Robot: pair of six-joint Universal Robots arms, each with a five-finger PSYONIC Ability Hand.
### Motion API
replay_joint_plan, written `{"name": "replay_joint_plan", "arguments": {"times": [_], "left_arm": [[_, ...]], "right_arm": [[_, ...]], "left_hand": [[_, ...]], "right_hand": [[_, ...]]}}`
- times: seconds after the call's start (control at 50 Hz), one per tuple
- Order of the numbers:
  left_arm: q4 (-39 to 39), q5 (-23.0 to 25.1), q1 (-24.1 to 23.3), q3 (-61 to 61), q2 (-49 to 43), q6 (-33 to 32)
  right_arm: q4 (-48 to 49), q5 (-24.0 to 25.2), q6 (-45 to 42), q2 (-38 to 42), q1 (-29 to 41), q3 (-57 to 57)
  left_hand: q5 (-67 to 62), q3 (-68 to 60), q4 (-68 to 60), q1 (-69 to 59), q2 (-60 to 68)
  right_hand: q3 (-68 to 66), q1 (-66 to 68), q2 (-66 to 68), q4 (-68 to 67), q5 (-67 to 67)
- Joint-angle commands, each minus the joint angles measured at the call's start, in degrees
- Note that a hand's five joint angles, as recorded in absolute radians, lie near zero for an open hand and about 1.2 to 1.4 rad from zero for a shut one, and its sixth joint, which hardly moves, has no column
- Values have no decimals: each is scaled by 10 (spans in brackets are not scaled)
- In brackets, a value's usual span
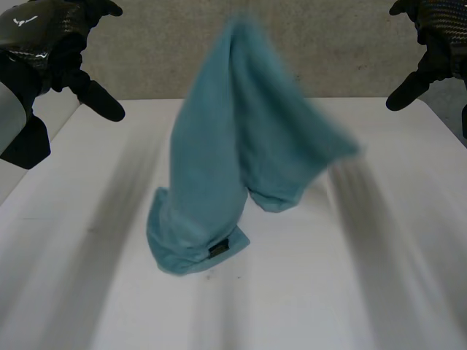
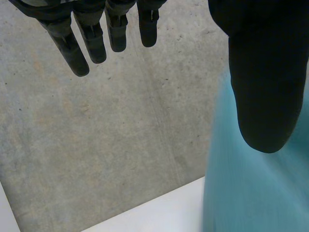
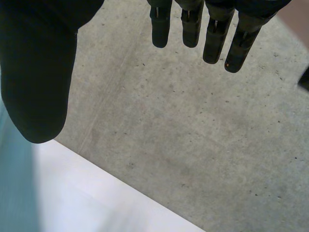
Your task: Fold the laundry
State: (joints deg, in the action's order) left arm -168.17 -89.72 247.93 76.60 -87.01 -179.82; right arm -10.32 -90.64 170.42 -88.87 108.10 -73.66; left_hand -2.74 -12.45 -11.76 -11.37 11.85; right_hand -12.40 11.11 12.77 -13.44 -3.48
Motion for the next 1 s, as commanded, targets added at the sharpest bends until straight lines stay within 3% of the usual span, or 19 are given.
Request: {"name": "replay_joint_plan", "arguments": {"times": [0.02, 0.36, 0.52, 0.68, 0.82, 0.9, 0.94, 1.0], "left_arm": [[-1, 0, 1, 0, -1, -3], [-30, 1, 33, -6, -48, -4], [-70, 5, 66, -8, -136, -16], [-75, 69, 65, -8, -236, -65], [-108, 165, 59, -5, -330, -69], [-123, 188, 57, -4, -357, -70], [-138, 191, 57, -3, -375, -71], [-159, 193, 57, -3, -390, -70]], "right_arm": [[0, 6, 0, 0, 0, -1], [-10, 34, -21, 23, 1, -11], [-30, 41, 4, 92, 75, -18], [2, 41, 52, 169, 109, -40], [62, 39, 65, 249, 116, -55], [94, 42, 125, 277, 122, -63], [100, 44, 150, 287, 129, -61], [107, 52, 194, 312, 146, -52]], "left_hand": [[27, 24, 18, 14, -18], [19, 16, 9, 5, -10], [0, -3, -10, -14, 9], [-91, -94, -101, -104, 100], [-140, -143, -149, -153, 149], [-200, -203, -210, -214, 209], [-292, -295, -302, -306, 301], [-294, -297, -304, -308, 303]], "right_hand": [[24, -11, -28, 34, 35], [24, -11, -28, 34, 35], [24, -11, -28, 34, 35], [24, -11, -28, 34, 35], [24, -11, -28, 34, 35], [24, -11, -28, 34, 35], [24, -11, -28, 34, 35], [24, -11, -28, 34, 35]]}}
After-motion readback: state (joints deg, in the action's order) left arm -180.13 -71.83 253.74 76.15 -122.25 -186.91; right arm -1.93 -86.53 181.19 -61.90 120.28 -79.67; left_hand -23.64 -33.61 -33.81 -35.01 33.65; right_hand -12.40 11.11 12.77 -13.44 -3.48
